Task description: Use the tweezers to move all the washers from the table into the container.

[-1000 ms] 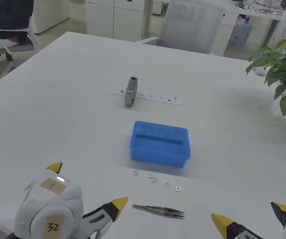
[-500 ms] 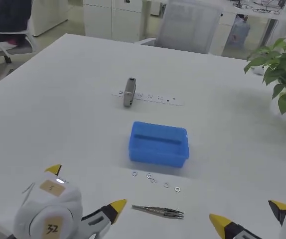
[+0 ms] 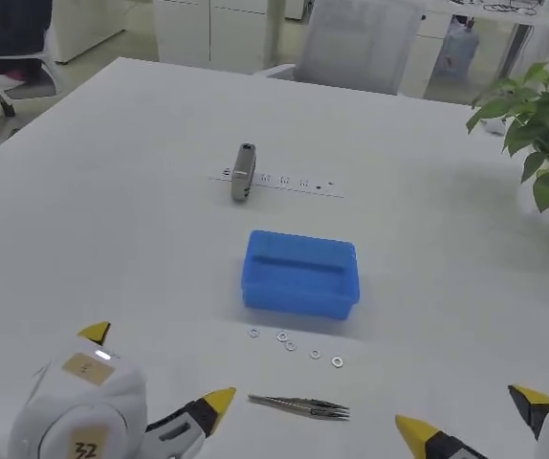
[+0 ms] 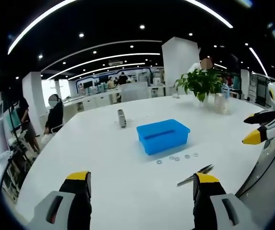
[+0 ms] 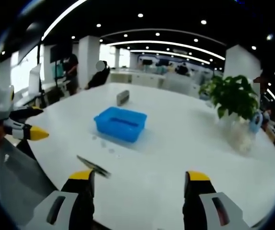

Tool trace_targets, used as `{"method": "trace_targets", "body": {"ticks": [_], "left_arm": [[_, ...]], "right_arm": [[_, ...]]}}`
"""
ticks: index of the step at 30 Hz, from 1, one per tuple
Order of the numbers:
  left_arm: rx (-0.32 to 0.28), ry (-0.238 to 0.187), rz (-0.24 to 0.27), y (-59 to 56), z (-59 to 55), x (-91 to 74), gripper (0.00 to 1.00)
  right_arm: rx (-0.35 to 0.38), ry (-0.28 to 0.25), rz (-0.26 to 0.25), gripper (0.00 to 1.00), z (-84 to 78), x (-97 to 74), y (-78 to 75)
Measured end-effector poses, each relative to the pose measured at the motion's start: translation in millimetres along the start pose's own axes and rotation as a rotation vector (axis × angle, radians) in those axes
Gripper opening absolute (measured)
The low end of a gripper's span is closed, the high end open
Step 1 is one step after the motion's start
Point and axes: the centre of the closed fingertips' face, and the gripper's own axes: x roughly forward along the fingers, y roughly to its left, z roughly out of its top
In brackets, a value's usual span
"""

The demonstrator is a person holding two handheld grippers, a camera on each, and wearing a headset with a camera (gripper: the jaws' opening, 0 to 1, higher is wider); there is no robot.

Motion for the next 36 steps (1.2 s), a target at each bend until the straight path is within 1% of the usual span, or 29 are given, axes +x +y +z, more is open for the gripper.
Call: {"method": "trace_targets", "body": {"ticks": [5, 9, 12, 14, 15, 16, 17, 19, 20, 21, 22, 23, 24, 25, 26, 27, 29, 30, 31, 32, 33, 34, 35, 36], "left_arm": [[0.002, 0.022, -0.017, -3.1, -2.6, 1.4, 0.89], [0.001, 0.034, -0.033, -5.8, -2.5, 1.4, 0.88], [0.007, 0.048, -0.072, -12.5, -2.2, 1.6, 0.87], [0.039, 0.053, -0.116, -20.0, 1.0, 3.0, 0.81], [0.06, 0.071, -0.163, -27.5, 1.2, 4.6, 0.78], [0.065, 0.079, -0.18, -30.2, 1.0, 5.3, 0.74], [0.093, 0.094, -0.232, -38.0, 1.3, 8.0, 0.73], [0.14, 0.117, -0.281, -44.7, 0.7, 13.9, 0.7], [0.157, 0.125, -0.307, -47.7, -0.5, 16.1, 0.67], [0.178, 0.153, -0.344, -51.1, -5.2, 19.2, 0.62], [0.187, 0.171, -0.355, -51.4, -8.3, 22.0, 0.58], [0.197, 0.185, -0.373, -52.9, -11.4, 24.7, 0.57], [0.211, 0.219, -0.407, -55.7, -17.7, 27.1, 0.55], [0.223, 0.237, -0.424, -57.1, -21.3, 28.9, 0.53], [0.246, 0.253, -0.453, -59.9, -25.4, 31.6, 0.51], [0.26, 0.268, -0.464, -61.0, -28.4, 33.5, 0.49], [0.298, 0.291, -0.512, -67.0, -34.4, 37.1, 0.43], [0.312, 0.313, -0.534, -70.0, -38.6, 39.7, 0.4], [0.308, 0.313, -0.563, -74.8, -39.8, 41.6, 0.37], [0.29, 0.324, -0.592, -79.3, -42.8, 43.6, 0.36], [0.291, 0.347, -0.599, -79.6, -48.1, 48.5, 0.34], [0.296, 0.351, -0.602, -79.7, -49.7, 50.3, 0.32], [0.31, 0.358, -0.607, -79.8, -53.0, 53.6, 0.3], [0.34, 0.377, -0.609, -78.9, -58.5, 59.2, 0.26]], "right_arm": [[-0.011, 0.009, 0.009, 0.74, -0.9, 1.5, 1.4], [0.006, 0.009, 0.019, 0.73, -0.3, 1.1, 1.0], [0.028, 0.002, 0.025, 0.73, 3.1, -0.7, -0.1], [0.061, -0.004, 0.037, 0.73, 6.6, -1.6, 1.0], [0.072, -0.007, 0.042, 0.72, 8.1, -0.9, 1.1], [0.075, -0.007, 0.046, 0.72, 9.1, -0.4, 1.7], [0.072, -0.005, 0.054, 0.7, 9.4, 0.4, 2.8], [0.054, 0.003, 0.058, 0.68, 9.7, 3.0, 5.1], [0.046, 0.008, 0.062, 0.67, 9.2, 4.1, 6.2], [0.041, 0.013, 0.066, 0.65, 8.3, 5.4, 7.1], [0.033, 0.023, 0.071, 0.65, 6.2, 6.9, 8.9], [0.028, 0.026, 0.074, 0.64, 5.3, 7.4, 10.8], [0.024, 0.036, 0.079, 0.64, 2.6, 8.2, 13.5], [0.022, 0.045, 0.085, 0.64, 0.4, 8.5, 15.8], [0.017, 0.054, 0.09, 0.63, -1.7, 8.6, 18.7], [0.01, 0.061, 0.093, 0.62, -2.8, 8.1, 21.0], [-0.004, 0.075, 0.101, 0.6, -5.7, 9.0, 24.6], [-0.01, 0.078, 0.104, 0.6, -6.2, 9.3, 26.0], [-0.011, 0.084, 0.113, 0.59, -6.1, 9.0, 28.9], [-0.01, 0.087, 0.121, 0.58, -6.2, 9.0, 30.8], [-0.005, 0.092, 0.132, 0.56, -6.8, 9.3, 33.5], [-0.002, 0.097, 0.138, 0.55, -7.2, 9.5, 35.5], [0.001, 0.103, 0.147, 0.54, -7.7, 9.6, 38.0], [0.0, 0.112, 0.16, 0.51, -8.7, 9.6, 41.6]]}}
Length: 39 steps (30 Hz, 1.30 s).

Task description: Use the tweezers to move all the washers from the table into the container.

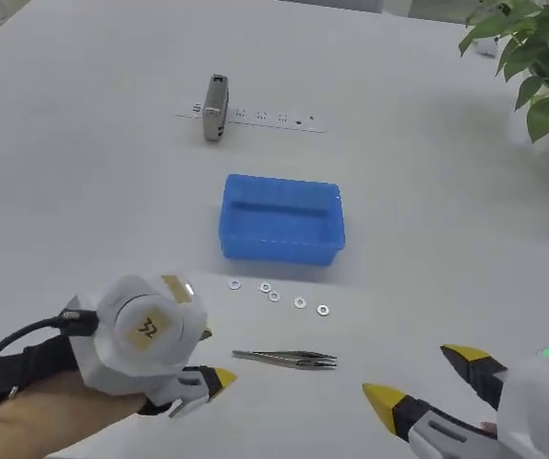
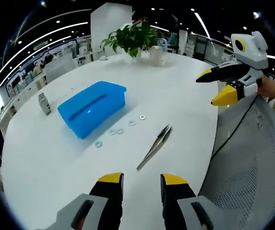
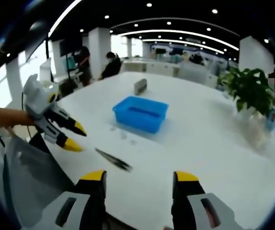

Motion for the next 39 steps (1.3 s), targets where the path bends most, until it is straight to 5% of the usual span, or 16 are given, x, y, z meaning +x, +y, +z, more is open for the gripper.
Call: {"method": "trace_targets", "body": {"ticks": [12, 26, 31, 39], "left_arm": [[0.122, 0.086, -0.055, 2.1, 0.8, 32.6, 0.12], [0.272, 0.132, -0.125, -13.4, -1.1, 35.2, 0.0], [0.336, 0.108, -0.13, -23.2, 7.7, 28.1, 0.0], [0.345, 0.031, -0.119, -35.1, 39.5, -0.4, 0.0]], "right_arm": [[-0.035, 0.029, 0.042, 0.37, -1.7, 0.5, 16.3], [-0.13, 0.026, 0.125, 0.27, 7.7, 5.2, 34.1], [-0.268, 0.029, 0.204, 0.25, 17.7, 13.7, 45.9], [-0.49, 0.073, 0.338, 0.24, 15.2, 40.6, 61.1]]}}
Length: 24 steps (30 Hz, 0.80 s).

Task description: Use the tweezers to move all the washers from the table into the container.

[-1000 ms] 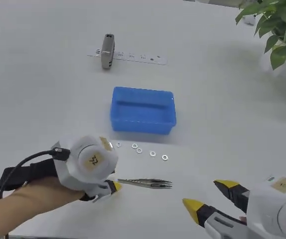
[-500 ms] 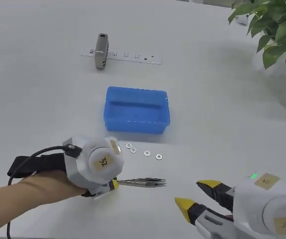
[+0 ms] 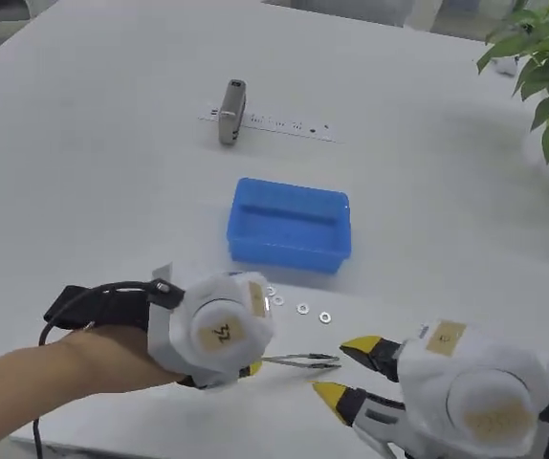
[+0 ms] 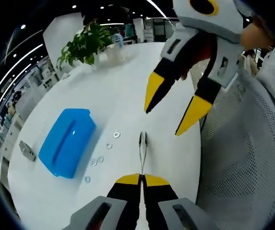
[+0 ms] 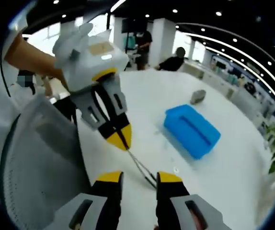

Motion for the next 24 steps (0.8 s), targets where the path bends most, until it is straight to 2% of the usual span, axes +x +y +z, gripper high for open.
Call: {"method": "trace_targets", "body": {"ticks": [3, 6, 9, 11, 13, 16, 19, 22, 24], "left_arm": [[0.016, -0.025, 0.001, -5.1, 12.4, -12.5, 0.0], [0.032, -0.036, 0.004, -8.5, 20.8, -22.1, 0.0], [0.043, -0.046, 0.006, -9.6, 27.2, -29.8, 0.0], [0.054, -0.056, 0.003, -11.0, 31.5, -33.9, 0.0], [0.065, -0.059, 0.0, -12.9, 34.7, -37.4, 0.0], [0.083, -0.061, -0.013, -14.8, 37.6, -39.5, 0.0], [0.085, -0.057, -0.019, -15.1, 37.8, -39.9, 0.0], [0.096, -0.055, -0.024, -15.2, 37.8, -41.6, 0.0], [0.104, -0.057, -0.02, -15.1, 38.0, -43.5, 0.0]], "right_arm": [[-0.042, 0.01, 0.026, 0.22, 0.6, 12.6, 0.8], [-0.051, -0.001, 0.079, 0.22, 4.5, 23.3, 7.2], [-0.083, 0.014, 0.102, 0.21, 0.0, 33.7, 12.1], [-0.086, 0.016, 0.111, 0.19, 0.1, 37.5, 14.7], [-0.068, 0.003, 0.141, 0.17, 3.0, 41.3, 20.3], [-0.13, 0.013, 0.15, 0.15, 5.5, 45.9, 24.2], [-0.185, 0.024, 0.129, 0.09, 7.4, 51.3, 23.6], [-0.215, 0.026, 0.12, 0.05, 9.8, 54.8, 23.4], [-0.214, 0.019, 0.135, 0.05, 12.3, 55.6, 24.9]]}}
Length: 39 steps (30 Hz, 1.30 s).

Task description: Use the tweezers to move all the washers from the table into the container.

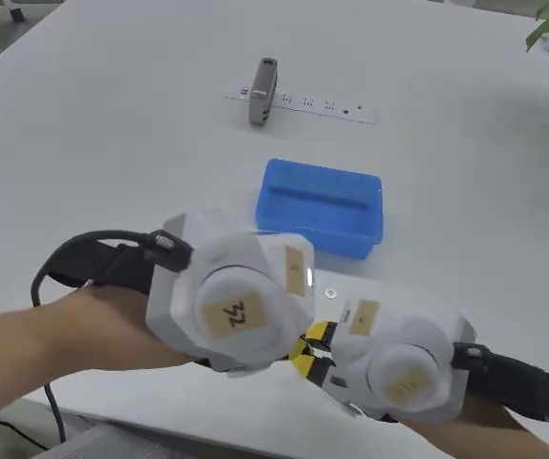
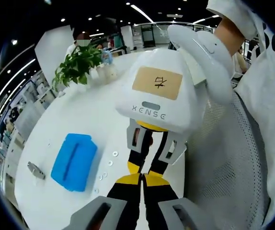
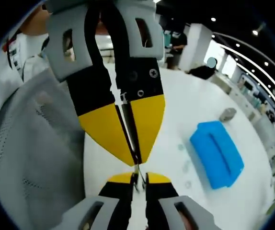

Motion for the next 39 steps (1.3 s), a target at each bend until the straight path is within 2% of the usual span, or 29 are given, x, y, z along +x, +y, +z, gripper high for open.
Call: {"method": "trace_targets", "body": {"ticks": [4, 6, 8, 10, 11, 13, 14, 15, 17, 18, 20, 21, 24, 26, 27, 28, 29, 33, 35, 37, 39], "left_arm": [[-0.031, -0.017, 0.031, 2.0, -0.2, -1.3, 0.0], [-0.055, -0.065, 0.12, 9.7, -2.5, -1.9, 0.0], [-0.133, -0.081, 0.155, 10.8, -9.4, -2.7, 0.02], [-0.26, -0.128, 0.193, 13.0, -14.4, -6.3, 0.12], [-0.322, -0.165, 0.224, 15.3, -16.5, -11.2, 0.17], [-0.395, -0.213, 0.278, 19.3, -20.5, -19.4, 0.22], [-0.43, -0.232, 0.334, 23.4, -26.1, -25.8, 0.26], [-0.448, -0.238, 0.371, 25.6, -30.5, -29.9, 0.33], [-0.469, -0.22, 0.446, 27.1, -44.4, -39.1, 0.43], [-0.482, -0.218, 0.499, 29.1, -51.5, -44.4, 0.48], [-0.527, -0.19, 0.539, 27.0, -63.4, -48.5, 0.55], [-0.573, -0.188, 0.568, 26.7, -69.8, -50.7, 0.62], [-0.667, -0.207, 0.569, 21.5, -77.5, -48.1, 0.74], [-0.664, -0.214, 0.584, 21.2, -78.0, -46.3, 0.75], [-0.66, -0.198, 0.601, 21.6, -79.2, -45.3, 0.78], [-0.644, -0.177, 0.625, 23.5, -81.4, -46.7, 0.81], [-0.633, -0.176, 0.638, 24.9, -81.5, -47.2, 0.82], [-0.658, -0.184, 0.675, 30.3, -87.2, -47.3, 0.81], [-0.664, -0.166, 0.689, 30.9, -91.2, -50.3, 0.79], [-0.685, -0.194, 0.706, 33.7, -92.2, -55.2, 0.78], [-0.702, -0.185, 0.719, 35.2, -96.5, -56.5, 0.78]], "right_arm": [[0.021, -0.008, 0.01, 0.04, 4.4, 2.5, 1.3], [0.028, -0.019, 0.002, 0.04, 5.7, 2.7, 0.3], [0.059, -0.029, 0.006, 0.03, 7.9, 3.2, -0.7], [0.075, -0.042, 0.001, 0.03, 12.0, 1.6, -3.0], [0.086, -0.049, -0.003, 0.03, 14.3, -0.1, -5.0], [0.118, -0.064, -0.016, 0.03, 16.8, -0.3, -11.2], [0.138, -0.074, -0.02, 0.03, 18.1, -0.3, -13.9], [0.159, -0.084, -0.025, 0.03, 19.3, -0.3, -16.9], [0.199, -0.11, -0.039, 0.03, 22.6, -0.5, -25.6], [0.21, -0.126, -0.053, 0.03, 24.8, -0.7, -32.5], [0.234, -0.158, -0.07, 0.03, 30.2, -1.5, -42.2], [0.261, -0.176, -0.076, 0.03, 33.8, -1.2, -48.4], [0.318, -0.217, -0.087, 0.03, 40.9, 2.1, -65.1], [0.313, -0.218, -0.098, 0.03, 42.4, 4.7, -73.5], [0.321, -0.238, -0.122, 0.03, 46.0, 6.5, -83.2], [0.327, -0.239, -0.122, 0.03, 47.0, 7.9, -86.2], [0.334, -0.241, -0.125, 0.03, 48.7, 10.5, -90.8], [0.339, -0.262, -0.132, 0.03, 55.1, 17.4, -99.6], [0.354, -0.275, -0.122, 0.04, 58.9, 20.3, -100.7], [0.395, -0.288, -0.092, 0.04, 61.9, 26.6, -99.0], [0.393, -0.284, -0.094, 0.04, 61.4, 32.0, -100.5]]}}
